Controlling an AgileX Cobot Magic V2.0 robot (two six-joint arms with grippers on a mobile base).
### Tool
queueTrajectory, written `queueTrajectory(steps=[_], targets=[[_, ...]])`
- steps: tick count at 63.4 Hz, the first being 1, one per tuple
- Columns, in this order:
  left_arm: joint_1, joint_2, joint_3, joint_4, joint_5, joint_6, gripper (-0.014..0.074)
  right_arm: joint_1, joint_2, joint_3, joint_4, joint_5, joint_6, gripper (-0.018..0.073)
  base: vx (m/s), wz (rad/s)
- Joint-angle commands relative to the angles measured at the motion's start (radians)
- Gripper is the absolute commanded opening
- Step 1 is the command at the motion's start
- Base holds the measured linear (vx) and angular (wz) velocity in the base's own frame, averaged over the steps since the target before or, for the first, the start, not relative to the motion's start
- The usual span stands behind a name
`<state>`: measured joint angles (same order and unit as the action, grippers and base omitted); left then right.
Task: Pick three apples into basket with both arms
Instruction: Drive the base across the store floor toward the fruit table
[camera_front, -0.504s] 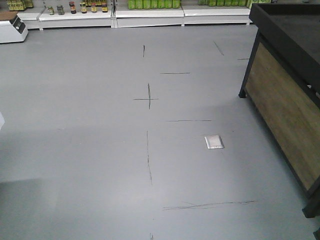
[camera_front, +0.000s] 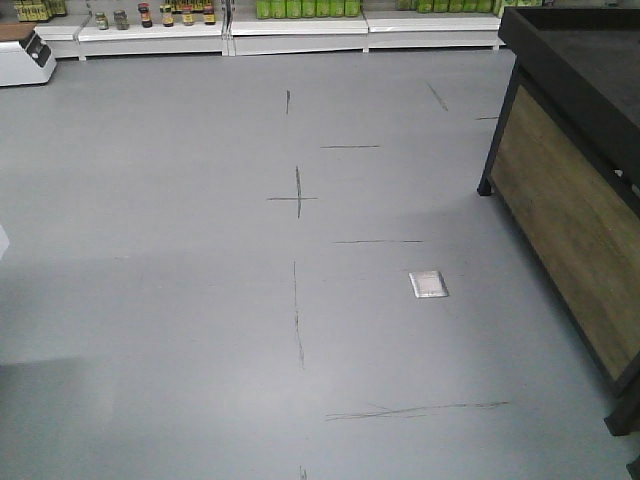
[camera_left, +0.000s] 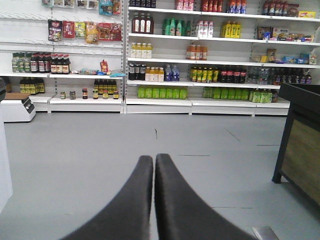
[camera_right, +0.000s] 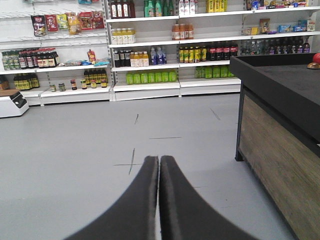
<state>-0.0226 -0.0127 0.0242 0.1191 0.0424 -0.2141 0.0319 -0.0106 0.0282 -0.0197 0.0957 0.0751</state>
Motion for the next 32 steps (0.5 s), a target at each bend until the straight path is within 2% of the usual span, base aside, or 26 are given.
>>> queueTrajectory(steps=[1, 32], targets=[[0.002, -0.013, 0.023, -0.006, -0.075, -0.008, -0.0006, 0.003, -0.011, 0.014, -0.006, -0.079, -0.007, -0.0009, 0.0, 0.0], [0.002, -0.013, 0.023, -0.006, -0.075, -0.008, -0.0006, 0.003, -0.011, 0.014, -0.006, -0.079, -0.007, -0.0009, 0.0, 0.0]])
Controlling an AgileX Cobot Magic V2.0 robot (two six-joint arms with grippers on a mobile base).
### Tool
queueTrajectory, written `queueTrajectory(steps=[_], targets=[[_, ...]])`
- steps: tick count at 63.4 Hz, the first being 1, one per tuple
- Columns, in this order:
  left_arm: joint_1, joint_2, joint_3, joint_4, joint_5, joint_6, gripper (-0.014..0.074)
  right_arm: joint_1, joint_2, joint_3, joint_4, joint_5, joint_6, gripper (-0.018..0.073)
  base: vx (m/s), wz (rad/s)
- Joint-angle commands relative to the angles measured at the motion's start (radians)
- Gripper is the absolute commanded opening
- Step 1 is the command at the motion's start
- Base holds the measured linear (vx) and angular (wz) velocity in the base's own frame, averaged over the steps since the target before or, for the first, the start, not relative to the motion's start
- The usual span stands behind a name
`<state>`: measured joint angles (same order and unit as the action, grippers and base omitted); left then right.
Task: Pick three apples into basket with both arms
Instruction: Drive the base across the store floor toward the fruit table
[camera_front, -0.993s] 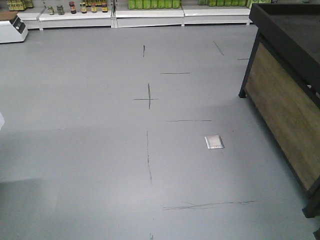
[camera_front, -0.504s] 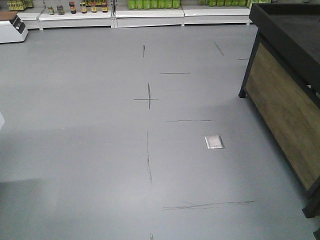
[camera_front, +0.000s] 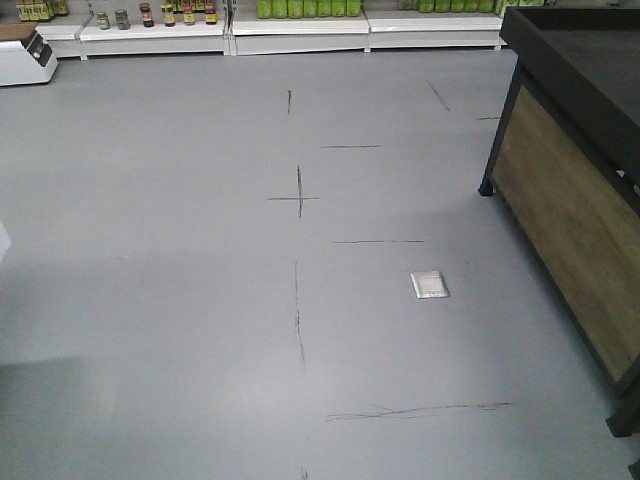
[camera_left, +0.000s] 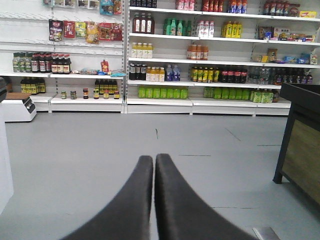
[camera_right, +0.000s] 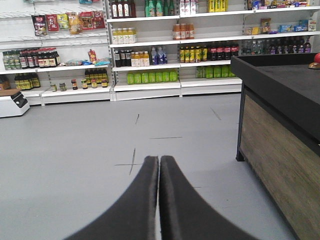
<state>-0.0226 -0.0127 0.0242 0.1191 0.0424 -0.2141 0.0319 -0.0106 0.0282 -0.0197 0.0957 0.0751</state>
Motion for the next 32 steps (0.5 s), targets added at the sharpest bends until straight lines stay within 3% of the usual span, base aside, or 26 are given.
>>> queueTrajectory(steps=[1, 32], targets=[[0.002, -0.013, 0.023, -0.006, -0.075, -0.008, -0.0006, 0.003, -0.011, 0.014, -0.006, -0.079, -0.007, -0.0009, 0.01, 0.02], [0.002, -0.013, 0.023, -0.006, -0.075, -0.008, -0.0006, 0.003, -0.011, 0.014, -0.006, -0.079, -0.007, -0.0009, 0.09, 0.03]])
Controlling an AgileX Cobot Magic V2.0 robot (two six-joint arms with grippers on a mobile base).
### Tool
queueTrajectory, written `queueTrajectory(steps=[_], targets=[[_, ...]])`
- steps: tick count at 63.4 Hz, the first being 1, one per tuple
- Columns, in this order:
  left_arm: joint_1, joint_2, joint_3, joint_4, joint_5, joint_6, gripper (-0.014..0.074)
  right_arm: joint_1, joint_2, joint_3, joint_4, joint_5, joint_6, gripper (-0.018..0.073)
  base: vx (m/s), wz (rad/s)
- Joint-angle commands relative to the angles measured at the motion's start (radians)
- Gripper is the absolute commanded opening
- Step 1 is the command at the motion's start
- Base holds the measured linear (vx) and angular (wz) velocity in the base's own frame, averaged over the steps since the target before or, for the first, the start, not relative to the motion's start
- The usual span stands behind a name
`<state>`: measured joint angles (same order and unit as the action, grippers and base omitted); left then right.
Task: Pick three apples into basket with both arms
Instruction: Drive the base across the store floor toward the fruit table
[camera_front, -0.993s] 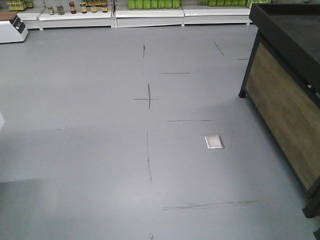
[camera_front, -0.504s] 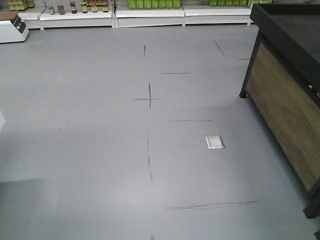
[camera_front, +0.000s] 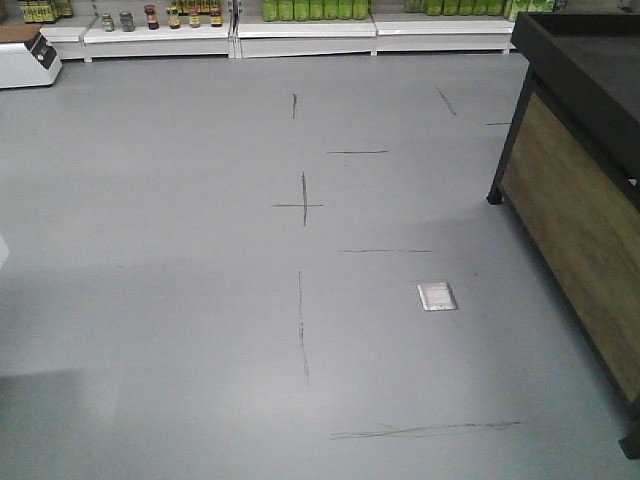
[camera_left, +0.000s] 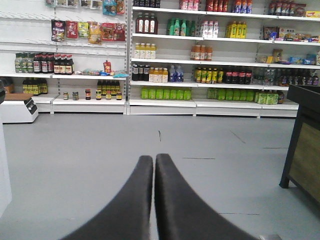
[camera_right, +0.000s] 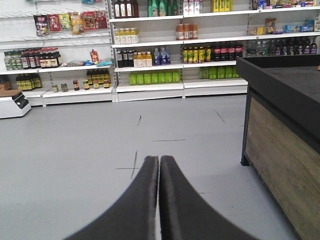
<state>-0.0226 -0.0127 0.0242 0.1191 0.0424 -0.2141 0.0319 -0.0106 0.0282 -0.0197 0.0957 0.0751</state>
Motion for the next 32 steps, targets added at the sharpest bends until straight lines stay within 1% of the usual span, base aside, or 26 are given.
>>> queueTrajectory(steps=[1, 22, 32], targets=[[0.002, -0.013, 0.023, -0.006, -0.075, -0.008, -0.0006, 0.003, -0.011, 0.014, -0.006, -0.079, -0.007, -0.0009, 0.17, -0.03], [0.002, -0.013, 0.023, -0.006, -0.075, -0.008, -0.0006, 0.003, -0.011, 0.014, -0.006, -0.079, -0.007, -0.0009, 0.17, -0.06], [0.002, -0.013, 0.023, -0.006, -0.075, -0.008, -0.0006, 0.003, -0.011, 0.014, -0.006, -0.079, -0.007, -0.0009, 0.13, 0.05]])
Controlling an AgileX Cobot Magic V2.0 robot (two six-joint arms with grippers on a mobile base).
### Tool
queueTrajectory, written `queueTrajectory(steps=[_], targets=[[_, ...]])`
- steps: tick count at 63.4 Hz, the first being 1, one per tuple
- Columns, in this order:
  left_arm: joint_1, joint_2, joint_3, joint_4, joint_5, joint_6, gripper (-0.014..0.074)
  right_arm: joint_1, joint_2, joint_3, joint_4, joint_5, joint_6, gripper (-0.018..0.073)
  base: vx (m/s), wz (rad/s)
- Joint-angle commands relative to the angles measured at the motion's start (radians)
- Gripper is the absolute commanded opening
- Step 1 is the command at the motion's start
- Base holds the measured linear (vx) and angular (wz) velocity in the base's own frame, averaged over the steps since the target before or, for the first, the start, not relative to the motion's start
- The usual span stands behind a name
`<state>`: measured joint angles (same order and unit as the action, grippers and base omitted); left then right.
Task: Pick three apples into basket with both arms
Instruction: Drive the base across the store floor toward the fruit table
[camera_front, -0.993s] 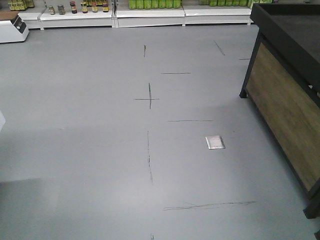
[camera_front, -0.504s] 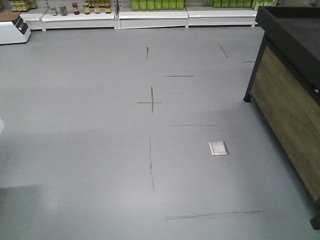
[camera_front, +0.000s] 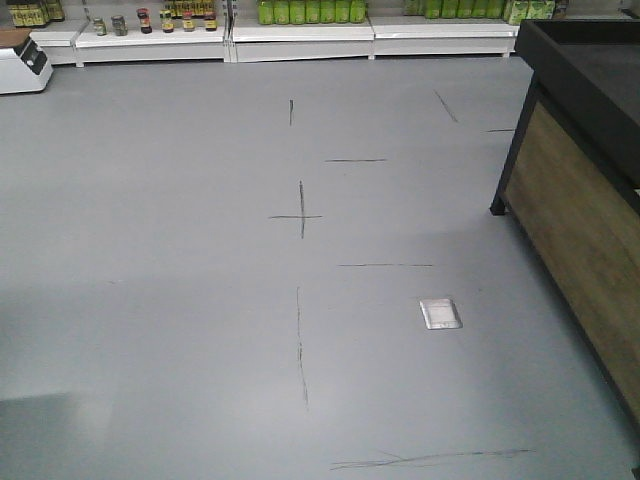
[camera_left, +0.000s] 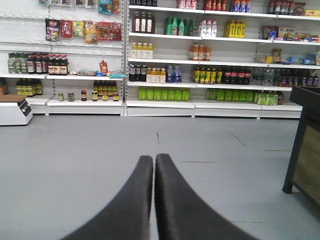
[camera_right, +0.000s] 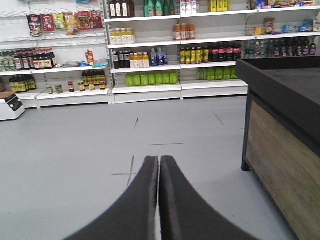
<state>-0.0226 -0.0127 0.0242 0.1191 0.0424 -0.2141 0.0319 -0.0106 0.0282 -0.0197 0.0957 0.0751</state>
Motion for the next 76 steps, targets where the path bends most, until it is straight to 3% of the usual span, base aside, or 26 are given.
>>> queueTrajectory(steps=[1, 76], targets=[[0.002, -0.013, 0.023, -0.006, -0.075, -0.008, -0.0006, 0.003, -0.011, 0.014, -0.006, -0.079, -0.007, -0.0009, 0.13, 0.11], [0.002, -0.013, 0.023, -0.006, -0.075, -0.008, -0.0006, 0.003, -0.011, 0.014, -0.006, -0.079, -0.007, -0.0009, 0.18, 0.02]])
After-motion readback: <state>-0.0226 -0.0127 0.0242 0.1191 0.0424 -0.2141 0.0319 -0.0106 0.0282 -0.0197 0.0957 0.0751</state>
